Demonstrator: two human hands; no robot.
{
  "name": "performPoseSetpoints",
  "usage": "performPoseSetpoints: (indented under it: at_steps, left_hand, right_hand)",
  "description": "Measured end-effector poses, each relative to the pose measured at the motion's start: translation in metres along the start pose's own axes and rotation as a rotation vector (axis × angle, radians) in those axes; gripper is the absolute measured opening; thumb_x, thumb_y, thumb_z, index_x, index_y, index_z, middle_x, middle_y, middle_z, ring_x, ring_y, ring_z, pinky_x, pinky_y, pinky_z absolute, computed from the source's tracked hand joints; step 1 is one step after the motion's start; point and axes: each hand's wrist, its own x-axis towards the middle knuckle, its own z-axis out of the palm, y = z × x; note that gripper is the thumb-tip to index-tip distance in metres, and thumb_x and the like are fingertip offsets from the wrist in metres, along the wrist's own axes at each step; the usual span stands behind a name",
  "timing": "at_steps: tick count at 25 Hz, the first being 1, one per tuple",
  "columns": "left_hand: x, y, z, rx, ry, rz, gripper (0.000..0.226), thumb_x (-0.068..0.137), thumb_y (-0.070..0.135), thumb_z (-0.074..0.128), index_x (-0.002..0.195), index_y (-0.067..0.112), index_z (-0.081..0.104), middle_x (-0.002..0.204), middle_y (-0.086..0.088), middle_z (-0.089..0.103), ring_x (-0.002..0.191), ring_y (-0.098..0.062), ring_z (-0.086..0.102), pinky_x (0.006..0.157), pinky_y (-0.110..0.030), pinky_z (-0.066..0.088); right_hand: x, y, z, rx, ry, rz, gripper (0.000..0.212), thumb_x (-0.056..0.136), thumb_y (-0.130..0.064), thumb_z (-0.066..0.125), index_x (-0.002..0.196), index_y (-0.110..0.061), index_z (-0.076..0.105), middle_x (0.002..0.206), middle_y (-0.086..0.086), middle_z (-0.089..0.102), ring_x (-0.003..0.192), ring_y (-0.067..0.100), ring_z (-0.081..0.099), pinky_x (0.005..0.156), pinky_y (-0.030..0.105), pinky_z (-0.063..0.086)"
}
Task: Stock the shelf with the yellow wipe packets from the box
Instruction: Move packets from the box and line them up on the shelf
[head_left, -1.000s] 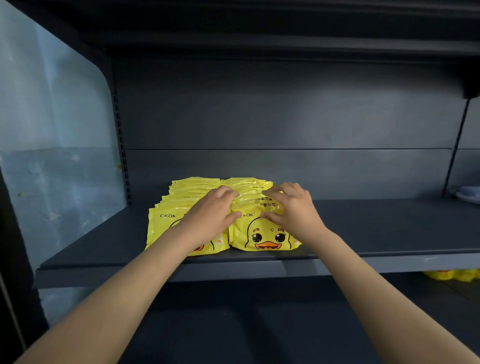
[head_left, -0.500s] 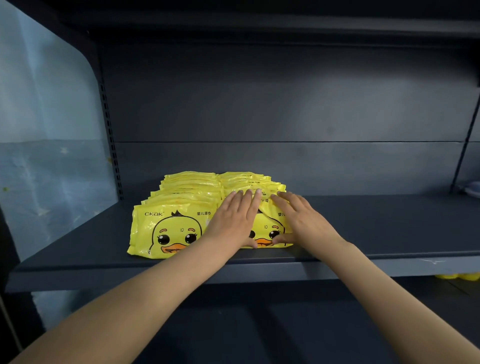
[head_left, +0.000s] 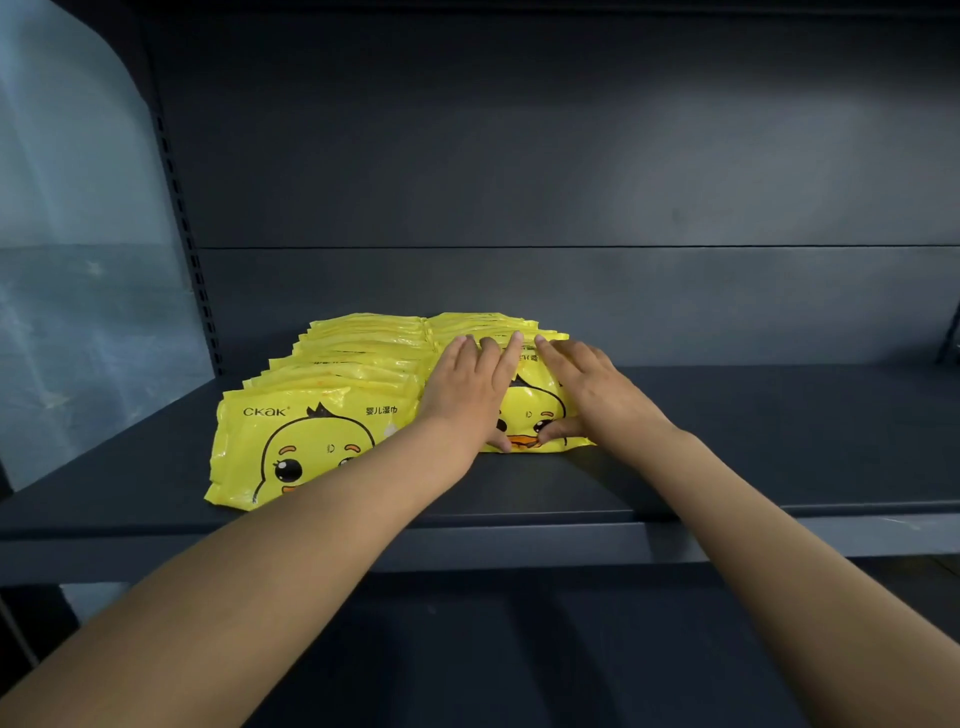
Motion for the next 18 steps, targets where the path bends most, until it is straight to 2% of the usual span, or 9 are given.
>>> performPoseSetpoints:
  at_steps: [4,7,9,12,15,18]
  left_hand:
    - [-0.004,-0.008,0.003,0.010,-0.017,-0.041,0.128,0.069,0.071,0.057,0.143,0.001,-0.020,0.141,-0.017,0.027,0.133,-0.031,0.031,0.117,-0.040,0.007]
    - [-0.005,-0.005,0.001,-0.005,-0.027,-0.031,0.125,0.069,0.069,0.058,0.144,0.001,-0.016,0.142,-0.017,0.026,0.133,-0.032,0.030,0.117,-0.041,0.007]
    - [-0.004,-0.005,0.000,-0.023,-0.031,-0.021,0.124,0.069,0.069,0.059,0.145,0.002,-0.014,0.143,-0.017,0.025,0.134,-0.033,0.028,0.117,-0.041,0.006]
    - [-0.008,-0.006,0.001,-0.047,-0.028,-0.021,0.121,0.070,0.068,0.059,0.146,0.004,-0.011,0.143,-0.017,0.023,0.134,-0.033,0.026,0.117,-0.041,0.005]
    - [-0.010,-0.008,0.000,-0.059,-0.022,-0.010,0.118,0.071,0.068,0.059,0.146,0.005,-0.008,0.143,-0.017,0.024,0.133,-0.033,0.027,0.117,-0.041,0.004]
    - [-0.014,-0.012,0.001,-0.079,-0.041,-0.025,0.116,0.072,0.067,0.058,0.146,0.008,-0.008,0.146,-0.019,0.020,0.136,-0.034,0.023,0.117,-0.041,0.003]
  right_hand:
    - [0.005,-0.007,0.003,-0.016,0.020,-0.039,0.107,0.074,-0.050,0.071,0.151,-0.020,0.003,0.153,0.007,0.020,0.140,0.025,0.018,0.112,0.034,0.022]
    - [0.004,-0.002,0.004,-0.090,0.038,0.035,0.112,0.066,-0.060,0.070,0.151,-0.028,0.004,0.155,0.006,0.017,0.143,0.029,0.011,0.113,0.046,0.019]
    - [0.004,0.001,0.005,0.045,0.000,0.071,0.115,0.063,-0.054,0.076,0.150,-0.030,0.005,0.156,0.008,0.010,0.145,0.031,0.005,0.114,0.049,0.018]
    - [0.003,0.000,0.007,0.246,-0.006,0.128,0.126,0.058,-0.043,0.085,0.150,-0.028,0.001,0.158,0.007,-0.003,0.146,0.030,-0.005,0.116,0.045,0.015]
    - [-0.001,-0.001,0.007,0.418,0.006,0.262,0.133,0.053,-0.037,0.088,0.150,-0.024,-0.002,0.158,0.007,-0.002,0.146,0.027,0.007,0.114,0.040,0.022]
    - [-0.002,-0.008,0.005,0.440,-0.007,0.256,0.129,0.056,-0.034,0.088,0.150,-0.019,0.001,0.156,0.007,0.006,0.142,0.025,0.019,0.111,0.034,0.027]
